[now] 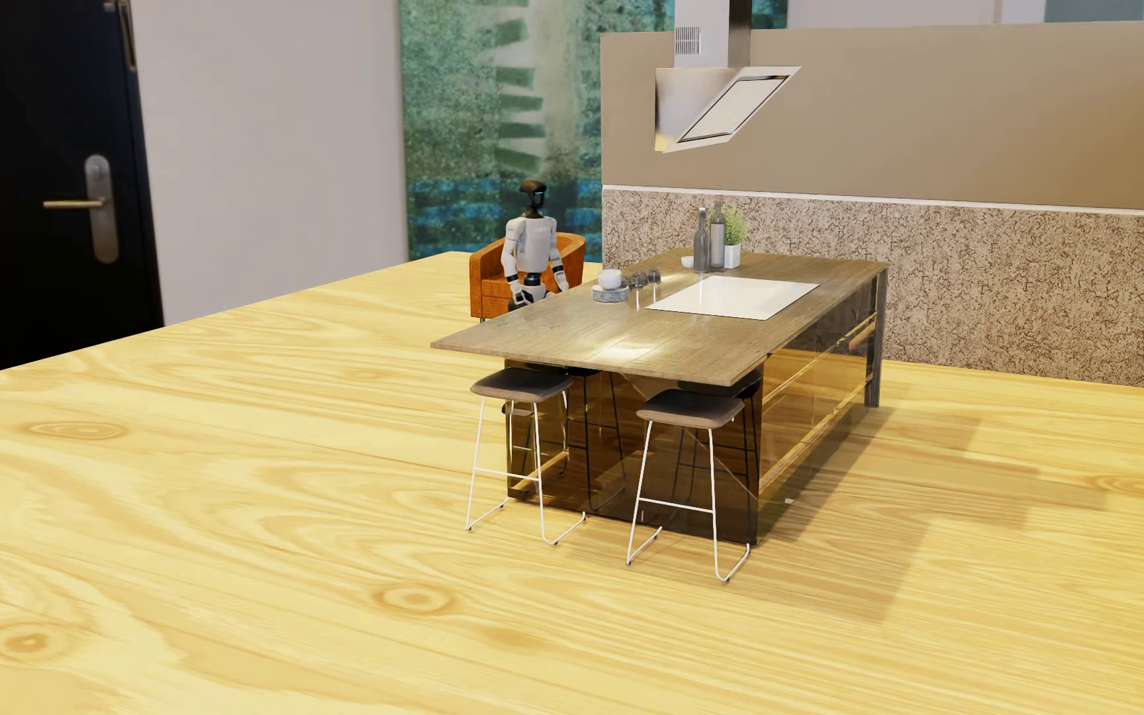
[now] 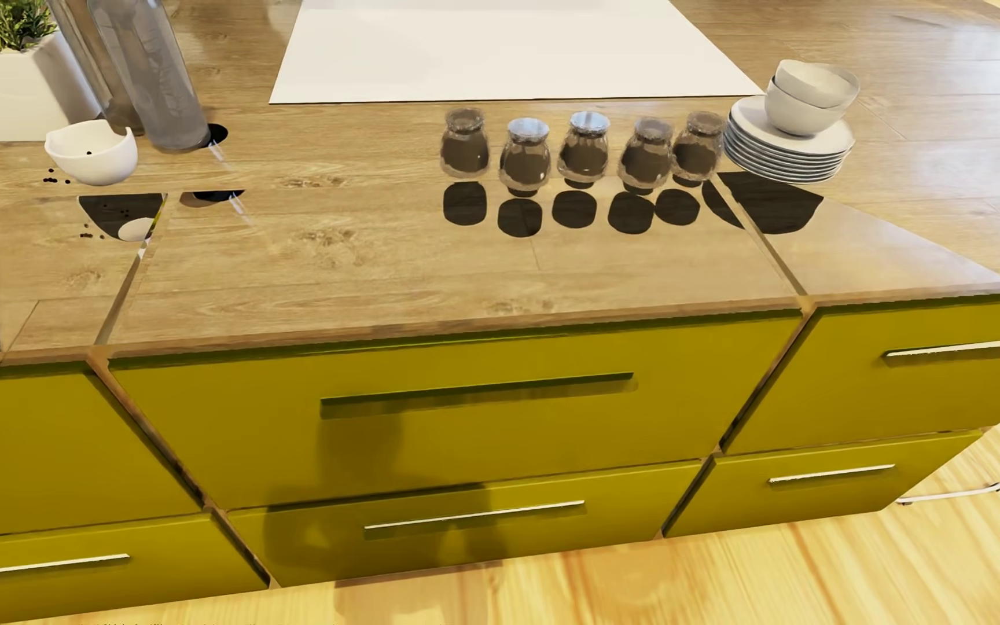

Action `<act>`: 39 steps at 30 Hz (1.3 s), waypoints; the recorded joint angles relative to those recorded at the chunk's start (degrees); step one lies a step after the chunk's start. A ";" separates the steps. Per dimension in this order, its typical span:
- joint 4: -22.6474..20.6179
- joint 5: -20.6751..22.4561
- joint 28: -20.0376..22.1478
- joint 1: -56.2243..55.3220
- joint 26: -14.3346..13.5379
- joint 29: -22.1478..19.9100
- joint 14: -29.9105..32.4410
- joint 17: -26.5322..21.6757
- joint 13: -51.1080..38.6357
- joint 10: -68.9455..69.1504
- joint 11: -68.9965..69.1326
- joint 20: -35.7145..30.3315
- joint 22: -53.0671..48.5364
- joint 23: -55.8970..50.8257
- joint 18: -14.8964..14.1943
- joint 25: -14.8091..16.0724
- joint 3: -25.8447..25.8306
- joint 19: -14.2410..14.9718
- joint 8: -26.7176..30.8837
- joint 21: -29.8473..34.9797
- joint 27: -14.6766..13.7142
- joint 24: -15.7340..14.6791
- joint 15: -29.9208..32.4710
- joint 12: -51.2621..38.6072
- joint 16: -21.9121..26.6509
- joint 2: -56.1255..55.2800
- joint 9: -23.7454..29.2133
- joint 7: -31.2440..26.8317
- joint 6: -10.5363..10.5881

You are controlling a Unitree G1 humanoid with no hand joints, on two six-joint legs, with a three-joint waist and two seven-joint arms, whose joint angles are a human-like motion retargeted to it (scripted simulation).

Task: Go to the corner

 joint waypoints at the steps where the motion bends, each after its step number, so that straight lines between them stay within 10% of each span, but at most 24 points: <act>1: -0.04 -0.03 0.00 -0.03 0.00 0.00 0.05 -0.02 0.04 0.01 0.10 0.13 -0.16 0.04 0.00 0.00 0.25 0.00 0.00 -0.14 0.00 0.00 -0.04 0.05 0.04 -0.10 -0.03 0.00 -0.04; 39: -0.77 -1.02 0.00 -1.17 0.00 0.00 -0.88 0.58 2.79 0.62 0.16 0.57 1.19 -5.49 0.00 0.00 11.65 0.00 0.00 3.75 0.00 0.00 -0.39 -4.93 3.39 -0.26 2.13 0.00 -5.48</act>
